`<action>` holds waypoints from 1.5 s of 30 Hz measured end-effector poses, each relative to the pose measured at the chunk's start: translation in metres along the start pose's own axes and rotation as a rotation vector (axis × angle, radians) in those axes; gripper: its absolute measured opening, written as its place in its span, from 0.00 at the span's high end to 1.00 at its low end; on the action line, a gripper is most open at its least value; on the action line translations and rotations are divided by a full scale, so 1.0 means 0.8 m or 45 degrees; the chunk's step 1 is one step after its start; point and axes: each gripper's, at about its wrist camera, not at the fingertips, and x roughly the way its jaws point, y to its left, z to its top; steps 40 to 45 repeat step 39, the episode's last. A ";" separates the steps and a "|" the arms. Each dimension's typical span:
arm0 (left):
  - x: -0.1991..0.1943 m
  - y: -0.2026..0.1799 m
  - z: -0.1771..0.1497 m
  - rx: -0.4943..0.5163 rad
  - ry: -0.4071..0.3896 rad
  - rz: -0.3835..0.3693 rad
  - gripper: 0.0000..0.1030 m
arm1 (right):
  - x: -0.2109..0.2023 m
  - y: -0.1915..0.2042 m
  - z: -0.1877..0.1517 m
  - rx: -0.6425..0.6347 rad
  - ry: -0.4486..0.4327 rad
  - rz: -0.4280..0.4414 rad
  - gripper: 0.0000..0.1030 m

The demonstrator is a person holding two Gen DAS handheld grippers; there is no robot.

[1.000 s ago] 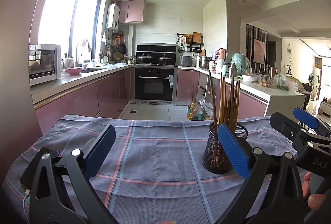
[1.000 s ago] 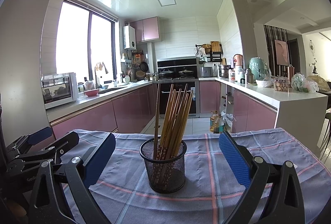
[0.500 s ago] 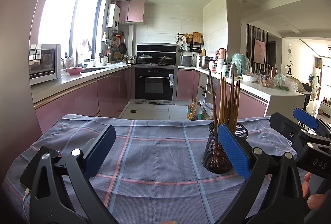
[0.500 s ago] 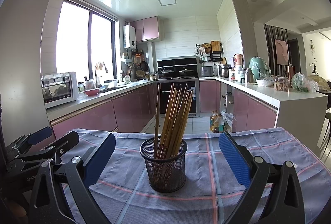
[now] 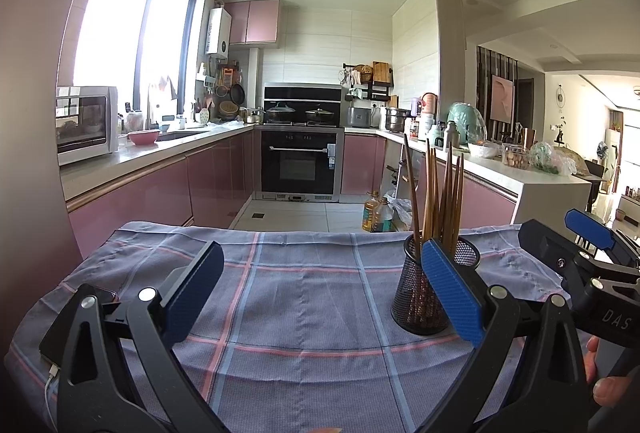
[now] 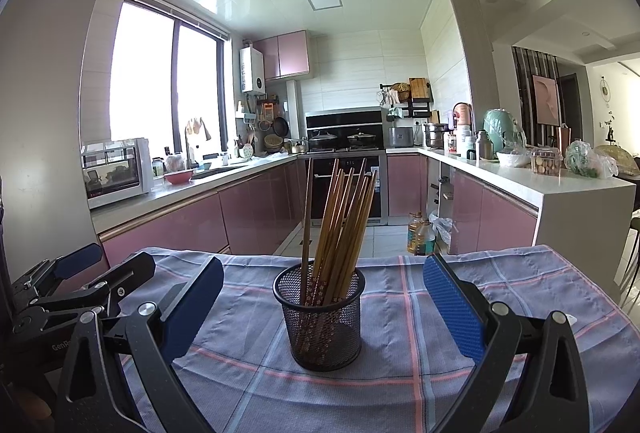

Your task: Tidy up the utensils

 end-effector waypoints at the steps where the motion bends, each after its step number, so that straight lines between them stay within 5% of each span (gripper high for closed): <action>1: 0.000 0.001 -0.001 0.000 0.000 0.000 0.05 | 0.000 0.000 0.000 -0.001 0.000 -0.001 0.06; 33: 0.009 0.013 -0.001 0.012 0.038 0.005 0.05 | 0.004 -0.009 -0.005 -0.001 0.030 0.001 0.06; 39: 0.039 0.041 -0.009 -0.016 0.185 0.042 0.05 | 0.050 -0.086 -0.025 0.031 0.343 -0.148 0.06; 45: 0.039 0.041 -0.009 -0.016 0.185 0.042 0.05 | 0.050 -0.086 -0.025 0.031 0.343 -0.148 0.06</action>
